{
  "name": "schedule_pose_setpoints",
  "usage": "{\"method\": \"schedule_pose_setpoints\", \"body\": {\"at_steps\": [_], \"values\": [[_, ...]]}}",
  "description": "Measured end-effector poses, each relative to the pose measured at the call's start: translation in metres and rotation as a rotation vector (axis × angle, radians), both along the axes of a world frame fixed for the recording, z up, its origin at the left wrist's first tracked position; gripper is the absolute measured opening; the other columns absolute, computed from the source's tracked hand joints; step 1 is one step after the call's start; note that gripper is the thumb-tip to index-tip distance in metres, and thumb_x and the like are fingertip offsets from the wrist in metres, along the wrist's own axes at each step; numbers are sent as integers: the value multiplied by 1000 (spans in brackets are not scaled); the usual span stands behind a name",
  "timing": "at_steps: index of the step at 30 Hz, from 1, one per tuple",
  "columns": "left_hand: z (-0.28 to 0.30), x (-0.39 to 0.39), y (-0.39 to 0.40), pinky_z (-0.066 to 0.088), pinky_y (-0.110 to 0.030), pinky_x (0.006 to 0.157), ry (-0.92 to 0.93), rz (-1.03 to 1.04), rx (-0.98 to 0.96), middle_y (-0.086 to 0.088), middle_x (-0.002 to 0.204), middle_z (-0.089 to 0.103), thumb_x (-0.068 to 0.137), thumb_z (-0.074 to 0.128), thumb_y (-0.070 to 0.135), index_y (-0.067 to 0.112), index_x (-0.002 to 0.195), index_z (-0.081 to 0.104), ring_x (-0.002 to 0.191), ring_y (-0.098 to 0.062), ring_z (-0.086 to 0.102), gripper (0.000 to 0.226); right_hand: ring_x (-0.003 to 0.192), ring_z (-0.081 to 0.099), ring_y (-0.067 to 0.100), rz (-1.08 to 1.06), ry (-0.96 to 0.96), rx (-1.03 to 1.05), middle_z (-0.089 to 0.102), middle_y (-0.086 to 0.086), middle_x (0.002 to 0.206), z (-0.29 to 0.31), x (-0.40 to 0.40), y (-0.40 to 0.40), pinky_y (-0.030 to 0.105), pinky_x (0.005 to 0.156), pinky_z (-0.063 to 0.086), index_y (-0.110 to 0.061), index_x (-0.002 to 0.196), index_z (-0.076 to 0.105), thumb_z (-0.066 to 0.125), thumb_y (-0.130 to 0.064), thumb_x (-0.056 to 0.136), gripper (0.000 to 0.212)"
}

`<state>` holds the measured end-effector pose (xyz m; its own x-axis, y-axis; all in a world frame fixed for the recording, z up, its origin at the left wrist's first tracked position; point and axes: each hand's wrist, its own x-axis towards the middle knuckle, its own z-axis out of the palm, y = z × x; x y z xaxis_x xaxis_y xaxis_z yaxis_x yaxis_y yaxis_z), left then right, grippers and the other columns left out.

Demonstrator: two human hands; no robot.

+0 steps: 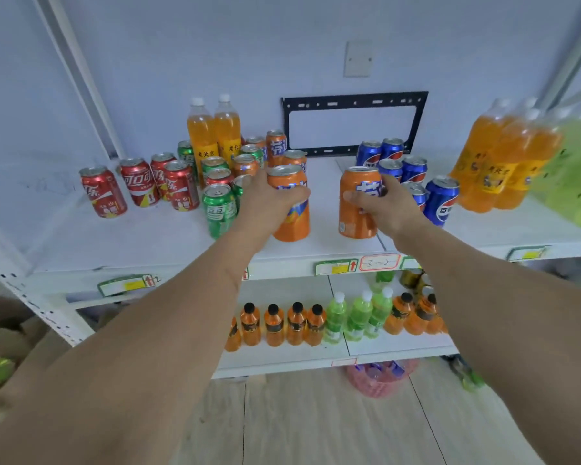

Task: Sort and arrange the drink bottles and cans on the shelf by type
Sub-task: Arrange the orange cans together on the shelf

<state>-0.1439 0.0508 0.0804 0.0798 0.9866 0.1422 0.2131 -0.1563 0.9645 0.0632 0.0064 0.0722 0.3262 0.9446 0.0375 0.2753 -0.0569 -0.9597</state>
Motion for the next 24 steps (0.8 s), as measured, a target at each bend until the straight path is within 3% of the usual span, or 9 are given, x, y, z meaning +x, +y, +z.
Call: {"method": "schedule_pose_setpoints", "body": {"at_steps": [3,7,10,12,16,19,24], "values": [[-13,-4,-17,56,-30,72,-205,-32,-123,5,98,72,77,80,21,29,105,61,81,-9,71,35,106,62,21,-33,95,-5,60,0,123,0,4,-7,45,91,53,-24,137,44,80,-47,74,76],[-18,0,-24,58,-42,82,-392,-29,-258,-3,103,73,81,77,26,22,115,62,90,-20,72,38,104,64,23,-37,200,-6,61,1,122,-6,6,0,48,89,55,-25,137,45,82,-56,63,89],[-21,10,-24,59,-42,77,-464,-31,-296,-3,103,72,82,77,24,23,119,59,90,-22,71,42,106,60,21,-25,228,-24,58,0,123,-15,10,13,38,86,51,-22,138,42,80,-47,73,79],[-23,16,-22,59,-42,74,-494,-15,-306,-3,102,71,82,77,24,24,118,59,88,-22,71,41,105,58,20,-22,227,-46,55,0,122,-24,14,23,35,80,47,-20,138,39,78,-36,81,71],[-29,22,-13,60,-42,74,-464,26,-345,-6,102,70,81,76,25,21,122,57,87,-23,71,45,108,57,21,9,199,-121,56,0,122,-38,17,48,37,83,46,-22,137,42,79,-37,79,70],[-36,23,-1,59,-41,72,-433,36,-359,-8,105,70,81,76,25,19,123,56,87,-24,71,47,101,59,17,41,215,-116,58,-6,107,-46,15,62,35,82,45,-21,133,45,79,-30,80,64],[-47,22,14,59,-39,71,-401,29,-352,-5,96,68,83,74,22,20,109,58,82,-22,69,30,90,54,9,35,190,-97,55,-12,99,-61,13,70,30,80,42,-23,134,43,80,-24,79,67]]}}
